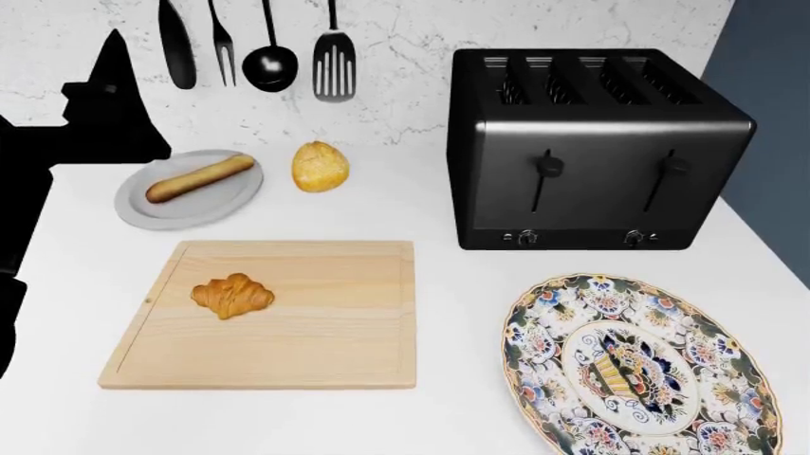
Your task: From the different types of pastries on the counter, select a croissant and place it on the cutting board. Then retrieve a jar of jam from the cabinet and place it alongside the croissant on the cutting board.
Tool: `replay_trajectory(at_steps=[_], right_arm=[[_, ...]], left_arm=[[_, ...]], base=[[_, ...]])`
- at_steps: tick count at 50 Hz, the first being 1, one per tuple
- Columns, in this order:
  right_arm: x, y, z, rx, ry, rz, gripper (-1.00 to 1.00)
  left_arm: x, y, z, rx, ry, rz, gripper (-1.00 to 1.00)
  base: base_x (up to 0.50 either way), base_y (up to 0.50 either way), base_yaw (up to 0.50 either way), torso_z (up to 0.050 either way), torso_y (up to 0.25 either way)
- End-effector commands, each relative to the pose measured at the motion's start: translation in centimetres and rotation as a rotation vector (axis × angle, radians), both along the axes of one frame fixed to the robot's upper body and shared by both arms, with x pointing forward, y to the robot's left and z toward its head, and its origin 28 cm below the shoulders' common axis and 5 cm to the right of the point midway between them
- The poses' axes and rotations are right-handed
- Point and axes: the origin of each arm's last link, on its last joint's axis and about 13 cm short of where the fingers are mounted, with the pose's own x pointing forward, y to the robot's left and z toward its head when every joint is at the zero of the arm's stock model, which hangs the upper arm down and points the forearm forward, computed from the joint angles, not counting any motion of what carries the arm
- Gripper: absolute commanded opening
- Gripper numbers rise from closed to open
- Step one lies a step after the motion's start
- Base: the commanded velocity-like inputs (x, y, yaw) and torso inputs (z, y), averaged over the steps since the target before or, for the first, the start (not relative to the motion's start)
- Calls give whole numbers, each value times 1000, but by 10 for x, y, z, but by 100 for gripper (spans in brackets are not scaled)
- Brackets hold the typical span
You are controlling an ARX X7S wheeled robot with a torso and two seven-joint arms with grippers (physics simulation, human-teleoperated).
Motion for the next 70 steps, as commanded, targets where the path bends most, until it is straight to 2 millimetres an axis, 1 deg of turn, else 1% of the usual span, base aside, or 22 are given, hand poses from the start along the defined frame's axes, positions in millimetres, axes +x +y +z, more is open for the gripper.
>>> replay_trajectory(at_steps=[1, 5, 10, 11, 14, 27, 34, 57, 70], right_arm=[[-16, -4, -12, -81, -88, 100, -100], [-17, -3, -16, -86, -90, 140, -100], [-12, -2, -23, -91, -65, 156, -100], [-5, 1, -31, -96, -27, 179, -100], [3, 7, -43, -110, 16, 222, -100], [30, 20, -77, -123, 131, 303, -100], [42, 26, -95, -132, 185, 320, -100], [64, 37, -142, -160, 305, 333, -100], [85, 39, -180, -180, 366, 294, -100]], left_arm=[[1, 1, -1, -1, 1, 2, 100], [1, 0, -1, -1, 2, 0, 100], [1, 0, 0, -1, 0, 2, 100], [1, 0, 1, -2, -1, 3, 100], [2, 0, 1, -1, -2, 2, 100], [2, 2, -1, -2, -2, 5, 100], [2, 1, -1, -5, 1, 6, 100], [2, 2, 0, -7, -5, 12, 100], [0, 4, 0, -10, -7, 20, 100]], base=[[0, 0, 0, 0, 0], [0, 0, -1, 0, 0], [0, 0, 0, 0, 0], [0, 0, 0, 0, 0], [0, 0, 0, 0, 0], [0, 0, 0, 0, 1], [0, 0, 0, 0, 1], [0, 0, 0, 0, 1], [0, 0, 0, 1, 1]])
